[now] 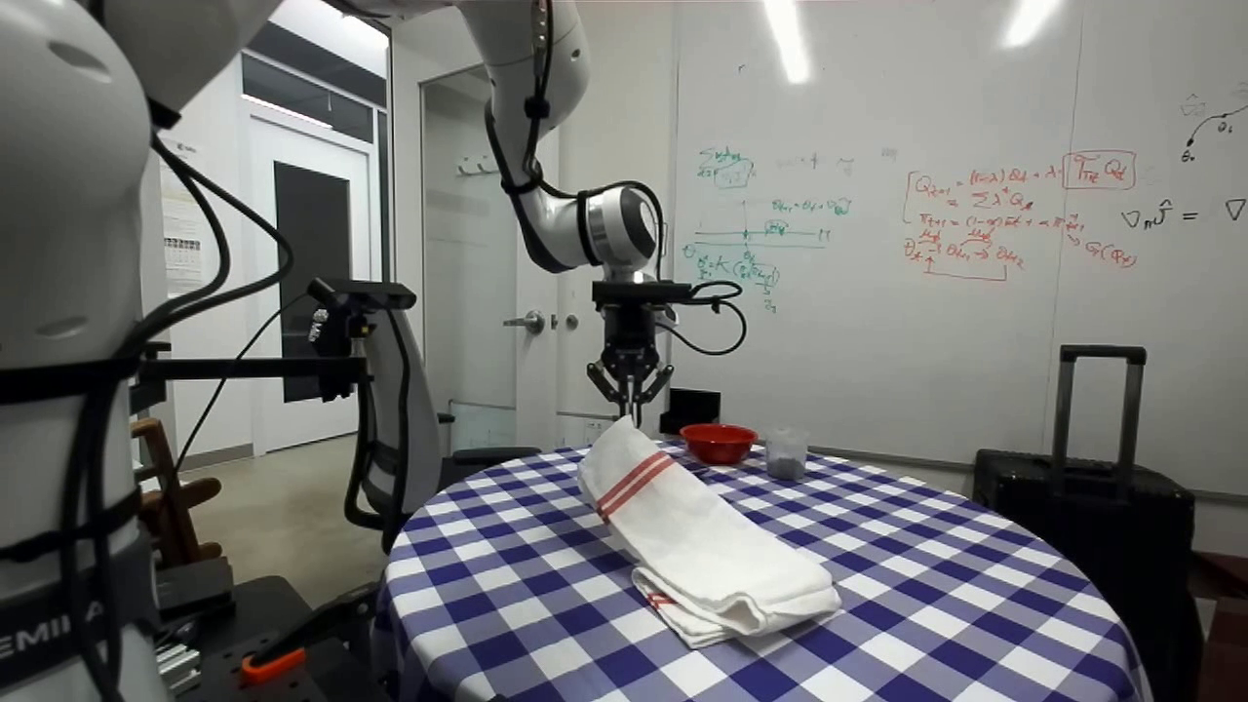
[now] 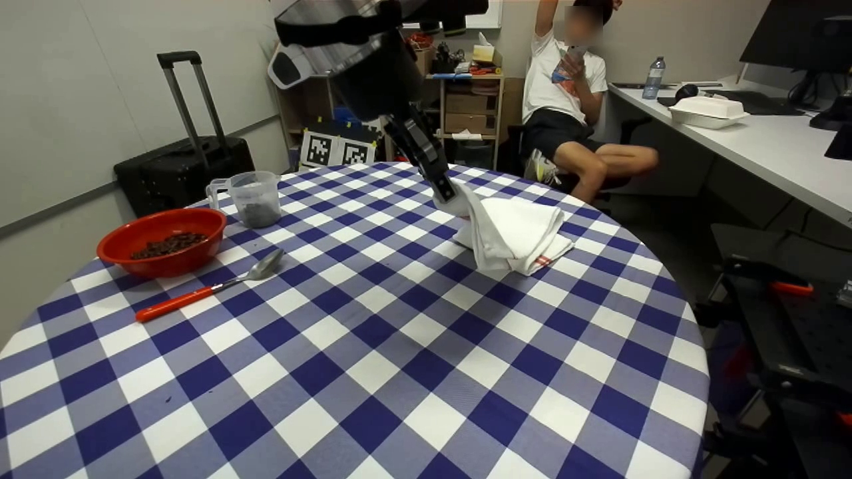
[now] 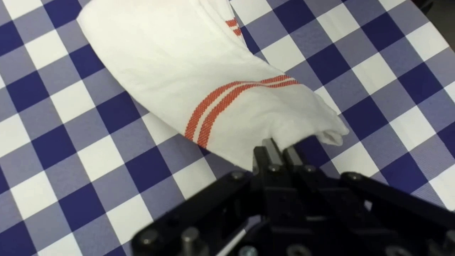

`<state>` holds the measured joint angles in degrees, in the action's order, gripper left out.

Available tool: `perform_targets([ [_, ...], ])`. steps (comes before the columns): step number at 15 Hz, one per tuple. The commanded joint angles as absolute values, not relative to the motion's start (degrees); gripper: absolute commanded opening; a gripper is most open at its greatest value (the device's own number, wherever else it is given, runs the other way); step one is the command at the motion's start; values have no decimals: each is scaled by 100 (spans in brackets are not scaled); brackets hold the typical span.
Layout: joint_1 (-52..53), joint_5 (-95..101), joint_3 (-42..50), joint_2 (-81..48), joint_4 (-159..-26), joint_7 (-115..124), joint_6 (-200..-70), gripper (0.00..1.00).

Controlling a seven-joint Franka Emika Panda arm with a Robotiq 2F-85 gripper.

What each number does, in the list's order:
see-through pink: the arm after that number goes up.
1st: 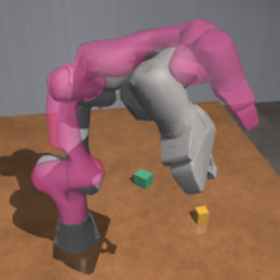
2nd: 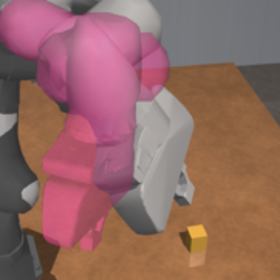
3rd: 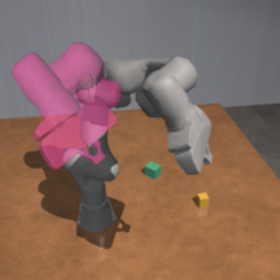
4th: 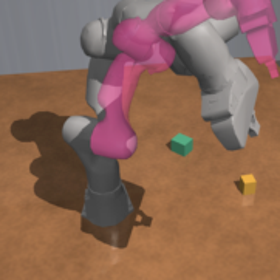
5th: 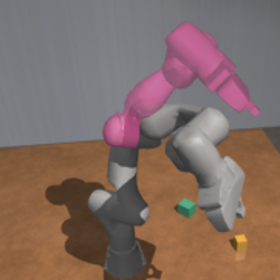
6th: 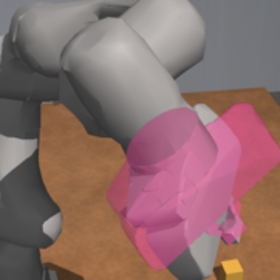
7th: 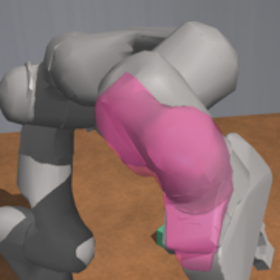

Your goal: Fold the towel

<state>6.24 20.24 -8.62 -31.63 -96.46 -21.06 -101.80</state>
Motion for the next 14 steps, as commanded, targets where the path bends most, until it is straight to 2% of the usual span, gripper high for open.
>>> perform_targets([
  [1, 671, 1888, -825, -3235, -9476, -2252, -9902, 1],
  [14, 681, 3461, -160, -3390, -9498, -1980, -9768, 1],
])
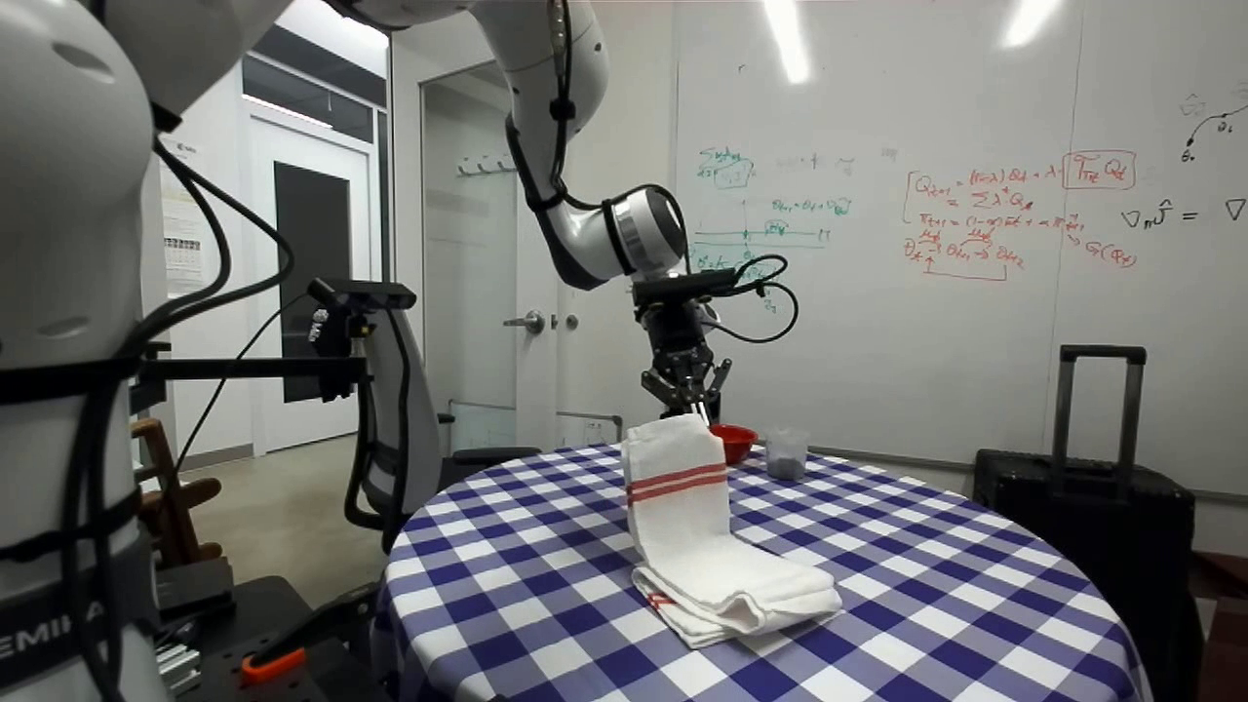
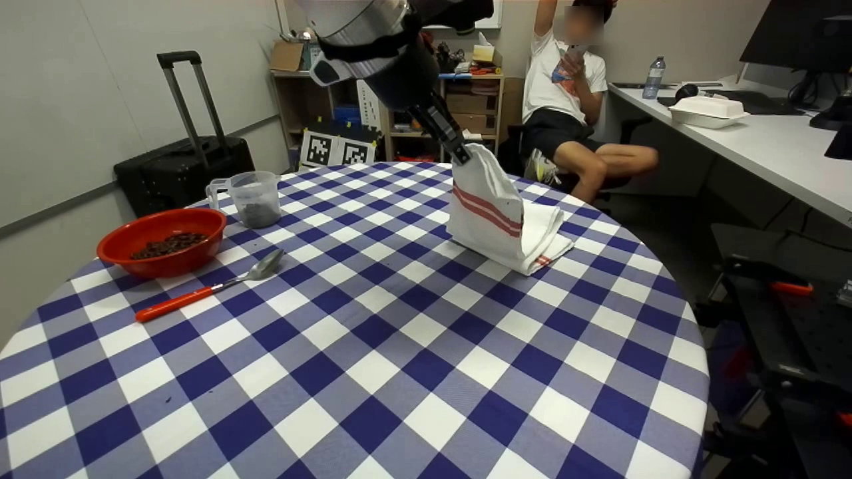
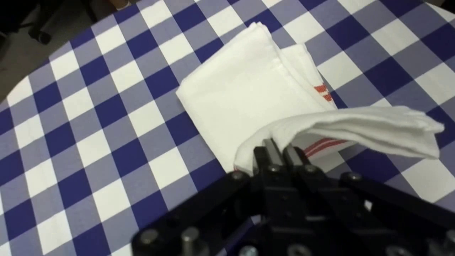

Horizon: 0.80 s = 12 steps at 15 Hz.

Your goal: Fold the towel

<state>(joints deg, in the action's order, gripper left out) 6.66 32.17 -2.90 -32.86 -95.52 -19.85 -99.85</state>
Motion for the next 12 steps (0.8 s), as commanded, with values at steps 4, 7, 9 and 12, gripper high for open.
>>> perform_targets([
  [4, 531, 3836, 69, -3496, -9608, -1795, -9880, 1],
  [7, 448, 4323, 226, -3675, -9591, -1598, -9989, 1],
  [9, 385, 4530, 244, -3869, -9539, -1516, -9971, 1],
  [12, 286, 4321, 102, -4152, -9501, -1570, -9853, 1],
])
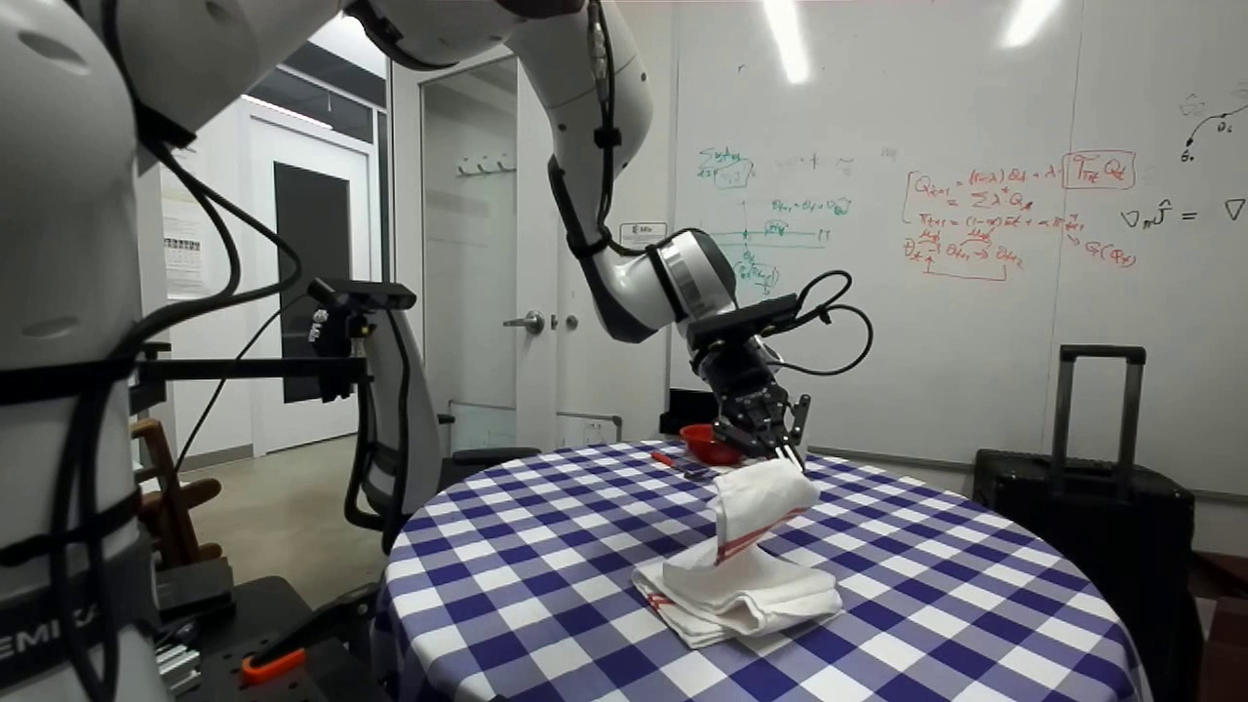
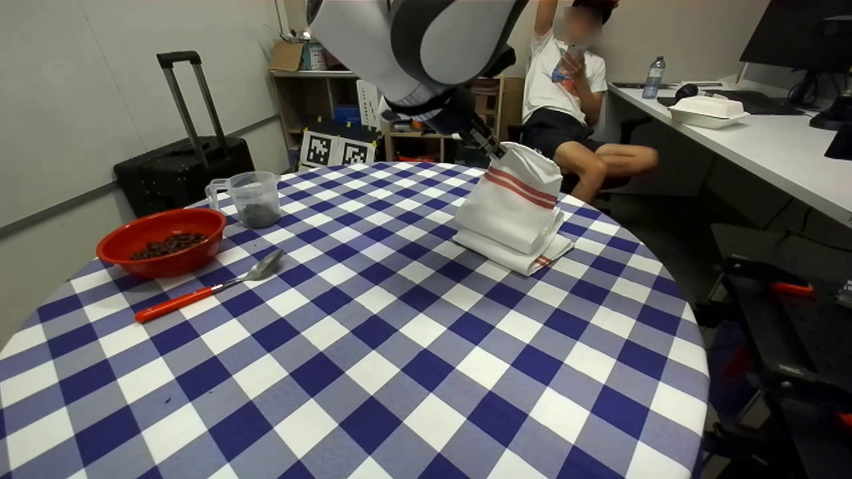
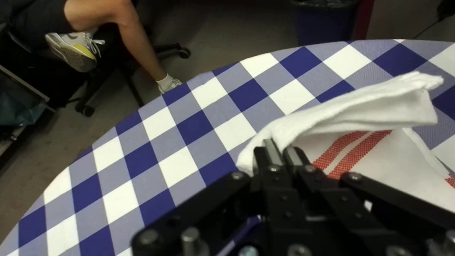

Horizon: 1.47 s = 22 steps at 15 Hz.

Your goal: Fold the towel

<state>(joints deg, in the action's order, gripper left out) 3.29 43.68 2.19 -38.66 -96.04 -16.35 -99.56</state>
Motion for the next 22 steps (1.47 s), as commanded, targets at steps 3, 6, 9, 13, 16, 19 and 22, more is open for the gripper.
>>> perform_targets([
  [3, 337, 4248, 73, -4506, -9418, -1453, -9728, 30],
  [6, 324, 4225, 39, -4629, -9419, -1388, -9718, 51],
  [9, 306, 4177, 1, -4559, -9486, -1340, -9799, 73],
  [13, 131, 3418, -191, -4027, -9663, -1124, -10150, 99],
  [16, 136, 2959, -163, -3453, -9932, -885, -10531, 100],
  [19, 214, 2413, -126, -2982, -10087, -400, -10598, 100],
  [22, 316, 1940, -108, -2614, -10357, 327, -10810, 100],
])
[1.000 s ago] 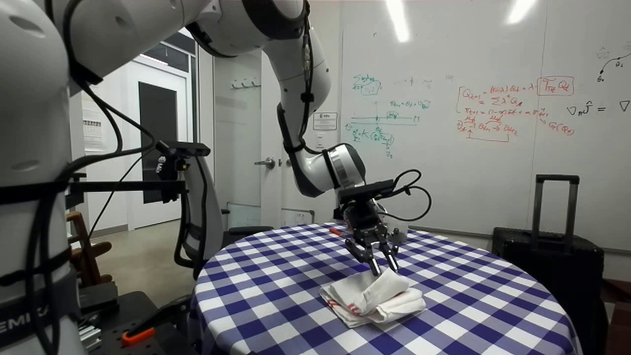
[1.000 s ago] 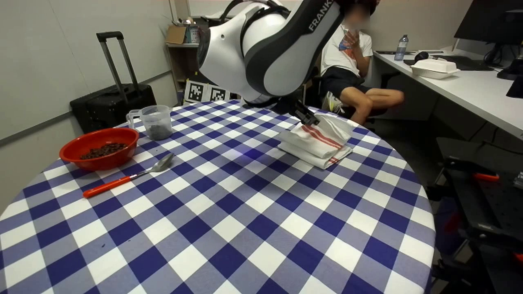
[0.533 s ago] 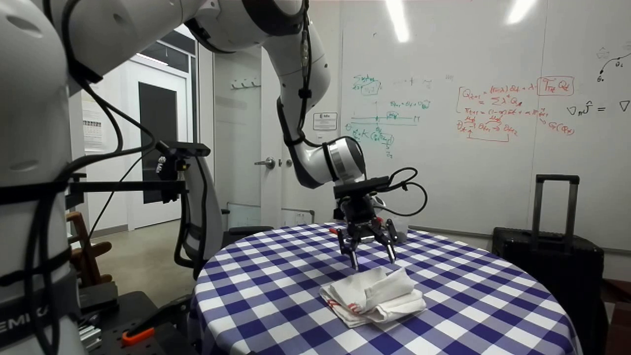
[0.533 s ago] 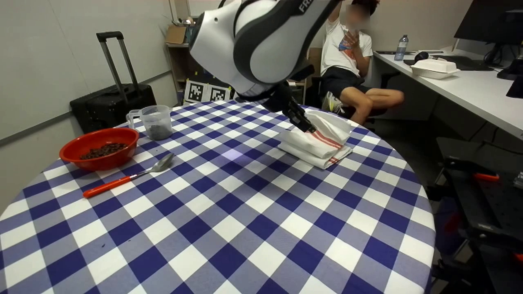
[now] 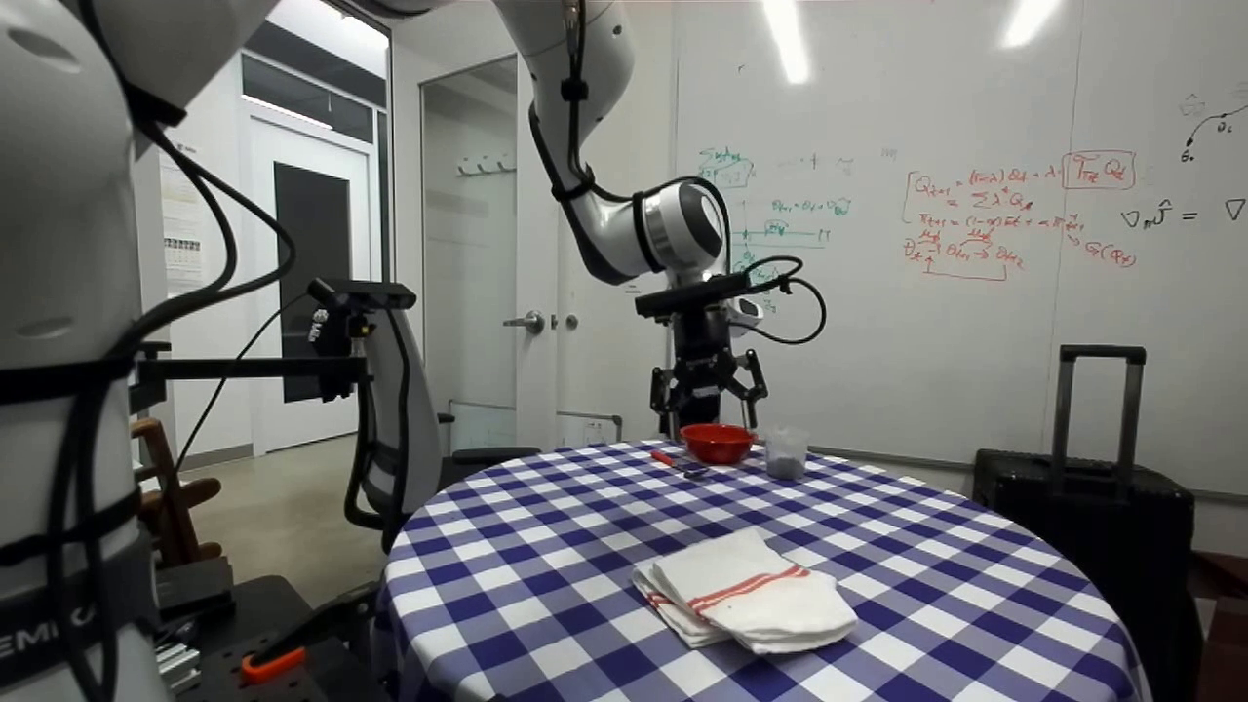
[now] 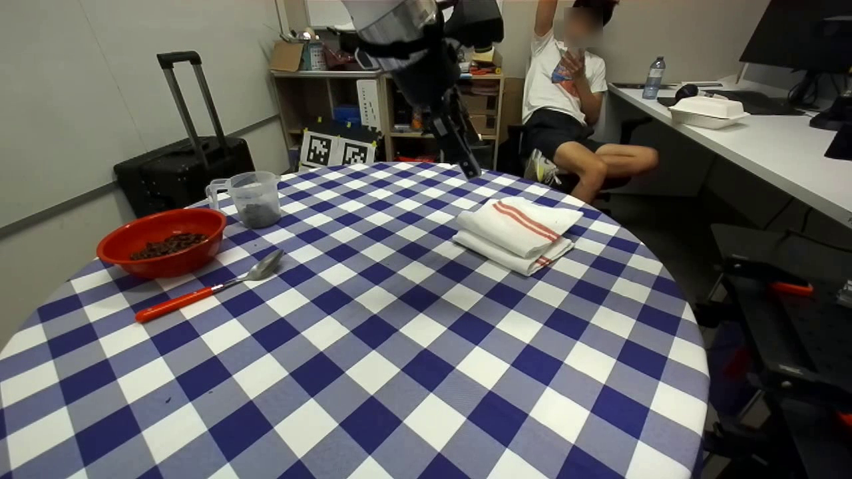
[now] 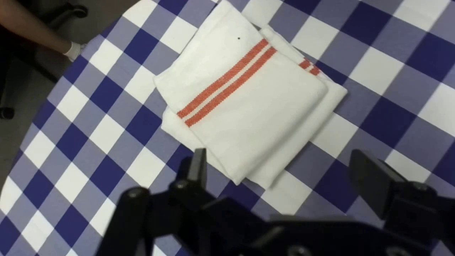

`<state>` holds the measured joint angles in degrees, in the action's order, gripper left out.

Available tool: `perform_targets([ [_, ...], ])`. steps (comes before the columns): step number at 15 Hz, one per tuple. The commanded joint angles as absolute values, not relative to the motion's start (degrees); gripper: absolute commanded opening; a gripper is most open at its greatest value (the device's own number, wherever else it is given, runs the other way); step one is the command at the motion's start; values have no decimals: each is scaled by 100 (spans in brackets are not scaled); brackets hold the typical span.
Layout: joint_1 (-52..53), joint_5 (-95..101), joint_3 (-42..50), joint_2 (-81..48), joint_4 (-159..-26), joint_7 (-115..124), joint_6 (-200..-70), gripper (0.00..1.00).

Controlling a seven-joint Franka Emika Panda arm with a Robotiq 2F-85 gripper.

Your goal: Fold the towel

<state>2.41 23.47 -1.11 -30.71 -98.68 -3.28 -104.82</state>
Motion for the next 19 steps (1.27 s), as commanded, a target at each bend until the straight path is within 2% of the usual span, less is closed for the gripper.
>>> perform_targets([
  [1, 344, 1796, -107, -2502, -10489, 577, -10937, 100],
  [5, 391, 1249, -95, -1829, -11383, 1431, -11723, 100],
  [12, 234, 611, -142, -364, -13324, 1054, -13816, 100],
  [15, 260, 525, -167, -61, -13678, 953, -14156, 100],
  [16, 267, 717, -133, -396, -13310, 1138, -13885, 100],
  [19, 259, 689, -160, -179, -13535, 1124, -13996, 100],
])
